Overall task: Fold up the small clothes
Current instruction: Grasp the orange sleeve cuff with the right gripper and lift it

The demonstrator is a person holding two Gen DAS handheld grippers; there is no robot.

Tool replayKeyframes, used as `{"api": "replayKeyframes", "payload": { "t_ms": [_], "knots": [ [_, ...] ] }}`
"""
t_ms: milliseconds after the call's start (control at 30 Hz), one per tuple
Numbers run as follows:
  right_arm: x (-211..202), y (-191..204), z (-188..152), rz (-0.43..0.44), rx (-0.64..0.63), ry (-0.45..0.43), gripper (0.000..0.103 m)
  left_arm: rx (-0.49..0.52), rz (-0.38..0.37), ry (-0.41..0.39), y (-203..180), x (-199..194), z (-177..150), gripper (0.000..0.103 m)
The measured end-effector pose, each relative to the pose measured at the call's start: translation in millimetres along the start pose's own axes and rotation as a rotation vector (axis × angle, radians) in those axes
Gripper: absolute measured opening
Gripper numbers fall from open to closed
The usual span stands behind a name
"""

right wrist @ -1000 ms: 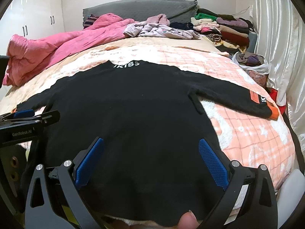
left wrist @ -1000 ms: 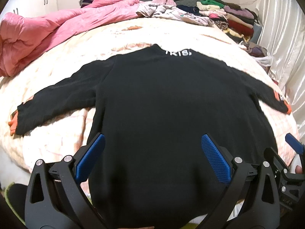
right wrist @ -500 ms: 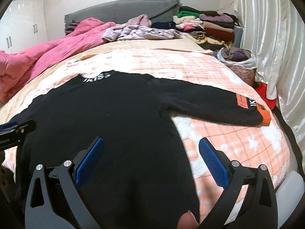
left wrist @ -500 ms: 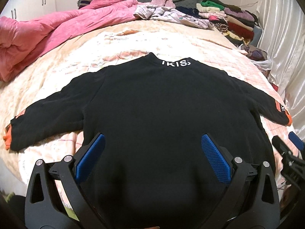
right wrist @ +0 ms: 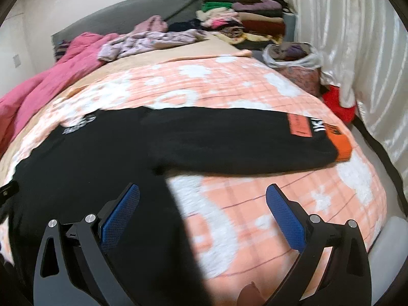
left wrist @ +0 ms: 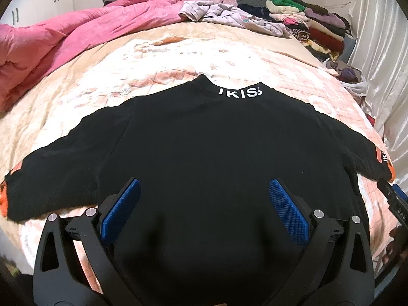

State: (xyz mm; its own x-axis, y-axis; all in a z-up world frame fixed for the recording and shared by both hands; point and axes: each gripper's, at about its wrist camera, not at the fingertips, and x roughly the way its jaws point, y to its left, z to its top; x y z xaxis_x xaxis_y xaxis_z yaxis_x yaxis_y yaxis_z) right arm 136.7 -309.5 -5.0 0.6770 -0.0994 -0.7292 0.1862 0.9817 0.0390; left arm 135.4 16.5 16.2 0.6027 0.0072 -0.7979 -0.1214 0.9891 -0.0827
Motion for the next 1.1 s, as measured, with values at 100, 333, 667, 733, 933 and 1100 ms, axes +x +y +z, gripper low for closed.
{"api": "replayKeyframes", "payload": {
  "t_ms": [100, 333, 667, 733, 933, 1100],
  "knots": [
    [8, -22, 6, -0.023, 0.045, 0.010, 0.099, 0.007, -0.011, 0.013, -3, 8, 7, 0.095],
    [29, -80, 15, -0.103, 0.179, 0.042, 0.099, 0.013, -0.017, 0.032, -2, 29, 20, 0.095],
    [64, -164, 21, -0.166, 0.406, 0.084, 0.099, -0.004, -0.004, 0.035, 9, 57, 36, 0.095],
    [74, -176, 24, -0.169, 0.439, 0.094, 0.099, -0.013, 0.002, 0.035, 11, 62, 40, 0.095],
    [89, -205, 31, -0.133, 0.553, 0.082, 0.099, -0.017, 0.027, 0.010, 12, 73, 47, 0.095],
    [90, -227, 33, -0.048, 0.665, 0.018, 0.073, -0.044, 0.024, -0.007, 16, 76, 45, 0.095]
  ]
}}
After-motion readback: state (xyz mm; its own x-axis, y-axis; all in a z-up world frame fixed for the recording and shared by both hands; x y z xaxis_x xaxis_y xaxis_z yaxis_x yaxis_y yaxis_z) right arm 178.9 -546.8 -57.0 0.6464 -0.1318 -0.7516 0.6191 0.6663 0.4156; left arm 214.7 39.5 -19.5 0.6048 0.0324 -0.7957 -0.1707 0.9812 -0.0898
